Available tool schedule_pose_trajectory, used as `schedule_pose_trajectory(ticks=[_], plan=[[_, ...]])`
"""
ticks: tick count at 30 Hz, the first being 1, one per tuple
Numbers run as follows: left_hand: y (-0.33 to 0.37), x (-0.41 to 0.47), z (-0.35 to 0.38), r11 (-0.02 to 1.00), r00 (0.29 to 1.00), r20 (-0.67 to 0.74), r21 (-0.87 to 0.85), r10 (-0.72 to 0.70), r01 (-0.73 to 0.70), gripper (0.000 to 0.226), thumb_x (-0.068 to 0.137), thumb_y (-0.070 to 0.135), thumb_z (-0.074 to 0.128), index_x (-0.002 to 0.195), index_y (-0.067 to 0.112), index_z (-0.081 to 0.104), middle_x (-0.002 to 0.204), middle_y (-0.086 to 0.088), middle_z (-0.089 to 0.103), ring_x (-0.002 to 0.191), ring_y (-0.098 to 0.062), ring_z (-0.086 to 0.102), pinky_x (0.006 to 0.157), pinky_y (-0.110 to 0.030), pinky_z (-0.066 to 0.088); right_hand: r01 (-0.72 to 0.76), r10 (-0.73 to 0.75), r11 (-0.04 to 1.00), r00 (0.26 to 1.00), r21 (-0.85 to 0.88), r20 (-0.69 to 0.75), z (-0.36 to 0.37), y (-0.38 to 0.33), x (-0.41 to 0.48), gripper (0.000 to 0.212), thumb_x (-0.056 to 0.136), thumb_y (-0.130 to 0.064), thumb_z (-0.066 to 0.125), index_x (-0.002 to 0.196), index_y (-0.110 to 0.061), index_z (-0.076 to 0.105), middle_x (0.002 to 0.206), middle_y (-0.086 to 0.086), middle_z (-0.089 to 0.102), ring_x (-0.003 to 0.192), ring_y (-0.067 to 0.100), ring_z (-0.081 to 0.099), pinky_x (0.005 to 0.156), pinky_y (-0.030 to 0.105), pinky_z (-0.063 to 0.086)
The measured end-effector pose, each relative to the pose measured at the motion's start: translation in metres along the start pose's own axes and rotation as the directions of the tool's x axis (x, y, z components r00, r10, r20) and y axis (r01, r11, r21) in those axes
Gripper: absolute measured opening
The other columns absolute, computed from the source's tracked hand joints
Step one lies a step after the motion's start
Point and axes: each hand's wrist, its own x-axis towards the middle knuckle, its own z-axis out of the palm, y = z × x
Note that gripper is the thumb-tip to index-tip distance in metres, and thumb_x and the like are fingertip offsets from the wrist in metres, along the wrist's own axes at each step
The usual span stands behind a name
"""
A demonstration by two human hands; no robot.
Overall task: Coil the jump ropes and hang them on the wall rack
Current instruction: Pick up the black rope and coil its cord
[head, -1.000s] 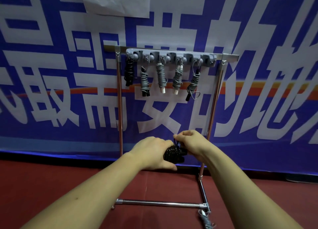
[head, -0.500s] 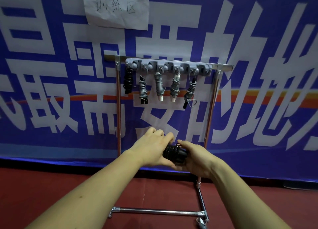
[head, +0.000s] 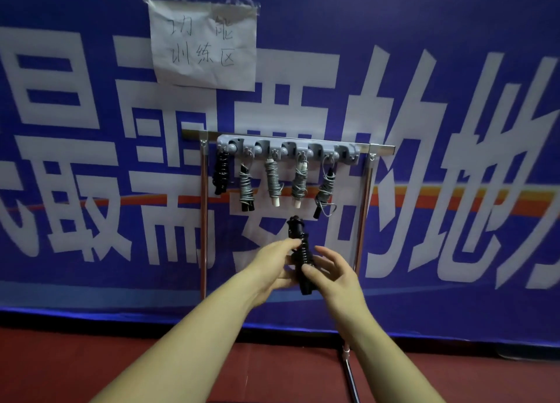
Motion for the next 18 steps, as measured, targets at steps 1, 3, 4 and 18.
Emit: schedule_pose_trajectory(ticks=[1, 3, 4, 18], plan=[[0.003, 0.003, 0.005, 0.999, 0.999, -0.011, 0.004, 0.038, -0.038, 0.031, 0.099, 0.033, 0.061, 0.123, 0.013, 0.063, 0.111, -0.011, 0.075, 0.1, -0.028, 0.074, 0.089, -0.047, 0.06, 0.058, -0.059, 0.992, 0.998, -0.116, -0.005, 0.002, -0.001, 0.0, 0.047, 0.084, -0.012, 0.079, 0.126, -0.026, 0.061, 0.116, -0.002, 0.07, 0.107, 0.006, 0.067, 0.084, 0.021, 0.055], [0.007, 0.006, 0.012, 0.993, 0.995, 0.003, 0.049, 0.104, -0.104, 0.034, 0.096, 0.031, 0.067, 0.127, 0.019, 0.06, 0.11, -0.005, 0.075, 0.096, -0.02, 0.075, 0.079, -0.038, 0.062, 0.123, -0.133, 0.955, 0.991, -0.269, -0.018, 0.006, -0.006, 0.003, 0.056, 0.081, -0.016, 0.082, 0.128, -0.031, 0.056, 0.116, -0.002, 0.063, 0.105, 0.008, 0.065, 0.075, 0.017, 0.055], [0.011, 0.008, 0.015, 0.991, 0.992, 0.029, 0.059, 0.12, -0.121, 0.033, 0.096, 0.027, 0.067, 0.128, 0.021, 0.06, 0.11, -0.004, 0.075, 0.097, -0.019, 0.075, 0.077, -0.036, 0.061, 0.13, -0.144, 0.946, 0.989, -0.298, -0.025, 0.005, -0.011, 0.007, 0.062, 0.078, -0.02, 0.083, 0.13, -0.034, 0.053, 0.117, 0.001, 0.06, 0.103, 0.012, 0.066, 0.072, 0.019, 0.056], [0.043, 0.053, 0.039, 0.969, 0.981, 0.147, -0.231, 0.124, -0.088, 0.036, 0.096, 0.022, 0.06, 0.127, 0.003, 0.064, 0.122, -0.024, 0.068, 0.105, -0.032, 0.069, 0.083, -0.046, 0.058, 0.158, -0.149, 0.903, 0.987, -0.399, 0.053, -0.033, -0.071, 0.057, 0.051, 0.089, -0.032, 0.073, 0.134, -0.035, 0.05, 0.123, -0.011, 0.062, 0.11, 0.004, 0.063, 0.086, 0.017, 0.054]])
